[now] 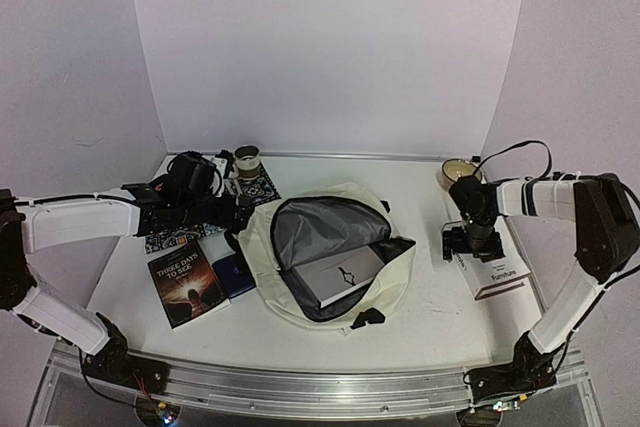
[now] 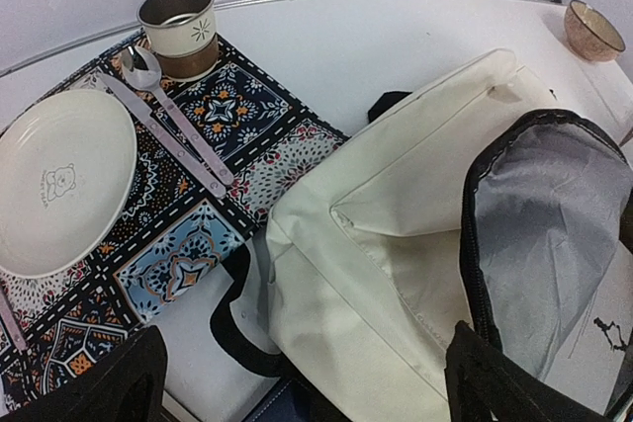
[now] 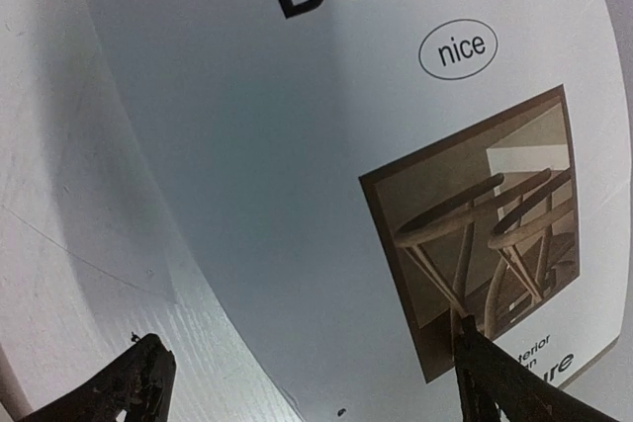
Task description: Pack the student bag
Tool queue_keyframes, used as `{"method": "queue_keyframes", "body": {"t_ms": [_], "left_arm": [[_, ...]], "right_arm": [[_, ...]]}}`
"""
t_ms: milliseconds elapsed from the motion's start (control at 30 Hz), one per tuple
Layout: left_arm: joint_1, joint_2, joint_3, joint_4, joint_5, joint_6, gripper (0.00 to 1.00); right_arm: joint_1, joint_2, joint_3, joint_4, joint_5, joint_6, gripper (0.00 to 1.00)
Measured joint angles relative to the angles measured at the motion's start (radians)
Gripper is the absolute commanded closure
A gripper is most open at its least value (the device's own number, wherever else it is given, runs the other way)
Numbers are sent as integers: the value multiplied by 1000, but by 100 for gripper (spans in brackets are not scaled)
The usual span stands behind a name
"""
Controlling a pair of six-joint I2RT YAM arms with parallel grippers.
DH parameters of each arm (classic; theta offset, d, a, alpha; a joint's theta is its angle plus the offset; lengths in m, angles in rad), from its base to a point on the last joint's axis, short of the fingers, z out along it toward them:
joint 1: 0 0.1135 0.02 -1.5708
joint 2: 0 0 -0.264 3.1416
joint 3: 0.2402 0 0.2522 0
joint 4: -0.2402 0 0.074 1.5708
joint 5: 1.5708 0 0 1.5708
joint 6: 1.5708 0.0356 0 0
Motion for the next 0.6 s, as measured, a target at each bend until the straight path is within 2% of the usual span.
{"method": "queue_keyframes", "body": {"t_ms": [433, 600], "left_arm": [[0, -23, -18, 32, 10, 0, 1], [0, -23, -19, 33, 19, 0, 1]], "right_arm": [[129, 170, 294, 75, -191, 51, 2], [48, 106, 264, 85, -244, 45, 5]]}}
